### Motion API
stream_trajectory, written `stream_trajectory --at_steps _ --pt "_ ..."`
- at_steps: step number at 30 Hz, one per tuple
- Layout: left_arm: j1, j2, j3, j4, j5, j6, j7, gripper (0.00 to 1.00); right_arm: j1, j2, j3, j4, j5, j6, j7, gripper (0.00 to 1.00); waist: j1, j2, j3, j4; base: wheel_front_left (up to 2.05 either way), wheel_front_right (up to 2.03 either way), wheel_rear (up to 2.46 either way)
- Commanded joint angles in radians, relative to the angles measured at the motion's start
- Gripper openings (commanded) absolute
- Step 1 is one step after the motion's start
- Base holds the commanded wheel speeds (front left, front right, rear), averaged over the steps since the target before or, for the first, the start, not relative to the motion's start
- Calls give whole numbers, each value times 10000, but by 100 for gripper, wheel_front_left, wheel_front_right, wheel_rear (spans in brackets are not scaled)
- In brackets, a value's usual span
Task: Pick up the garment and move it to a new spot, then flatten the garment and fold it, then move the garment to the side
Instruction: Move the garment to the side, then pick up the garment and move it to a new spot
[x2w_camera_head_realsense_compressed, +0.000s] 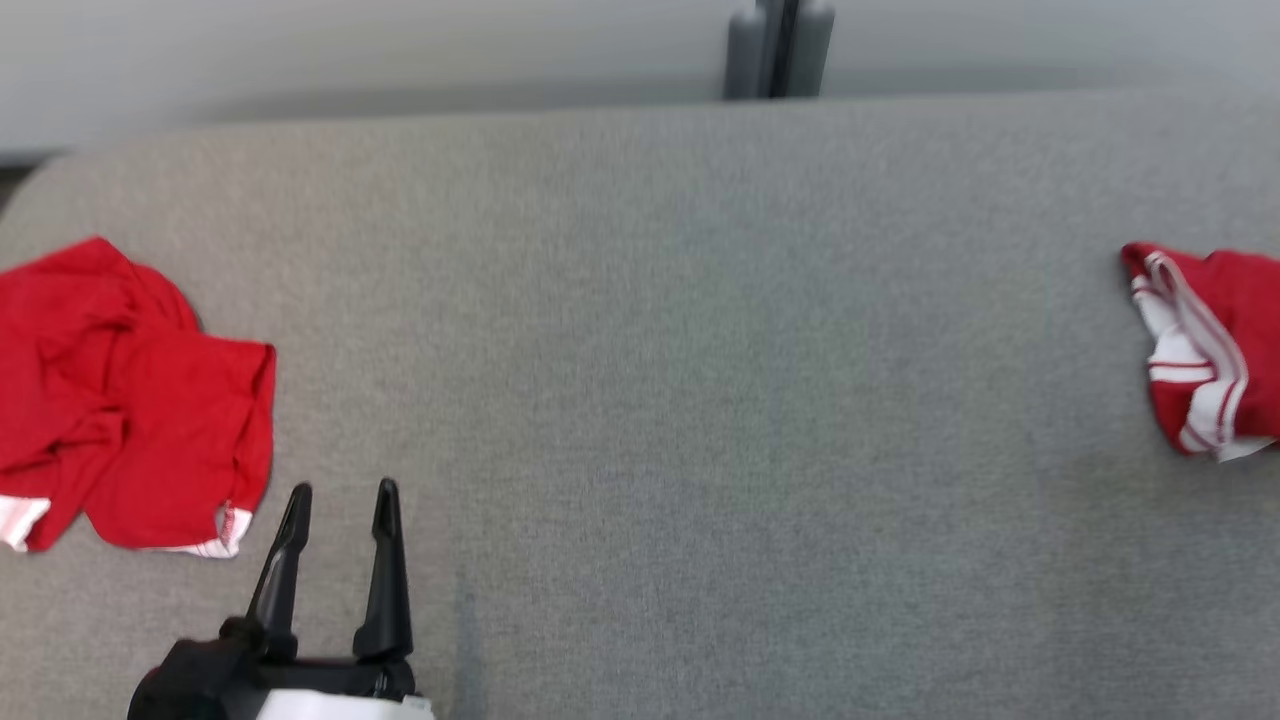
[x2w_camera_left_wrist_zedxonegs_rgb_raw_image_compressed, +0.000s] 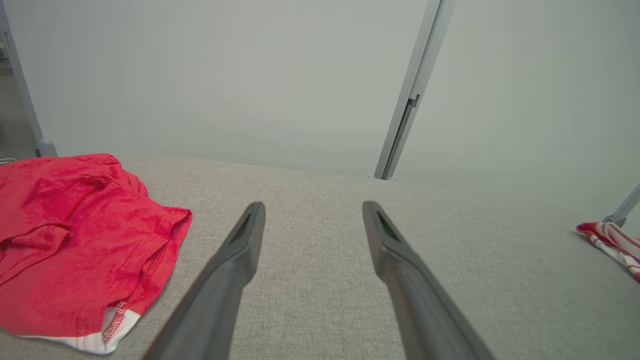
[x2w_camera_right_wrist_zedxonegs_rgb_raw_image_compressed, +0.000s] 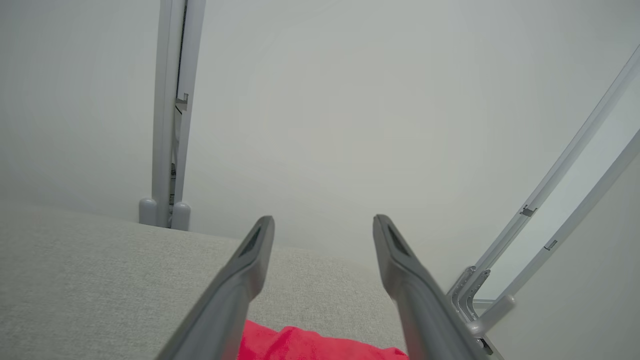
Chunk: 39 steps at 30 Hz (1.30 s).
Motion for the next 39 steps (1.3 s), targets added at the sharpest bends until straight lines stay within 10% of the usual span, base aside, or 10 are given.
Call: stream_trajectory --at_steps 1,16,39 --pt "366 33 143 55 -113 59 -15 100 1280 510 216 -1097 322 -3 -102 100 1 -1 -1330 -100 0 0 0" --pt "1228 30 512 727 163 0 -10 100 7404 3238 569 -5347 531 -3 -112 100 1 -1 -2583 505 0 0 0" --pt "847 34 350 856 121 -240 -10 100 7520 3543 853 -5416 737 -3 -114 100 1 -1 -2507 1046 0 0 0"
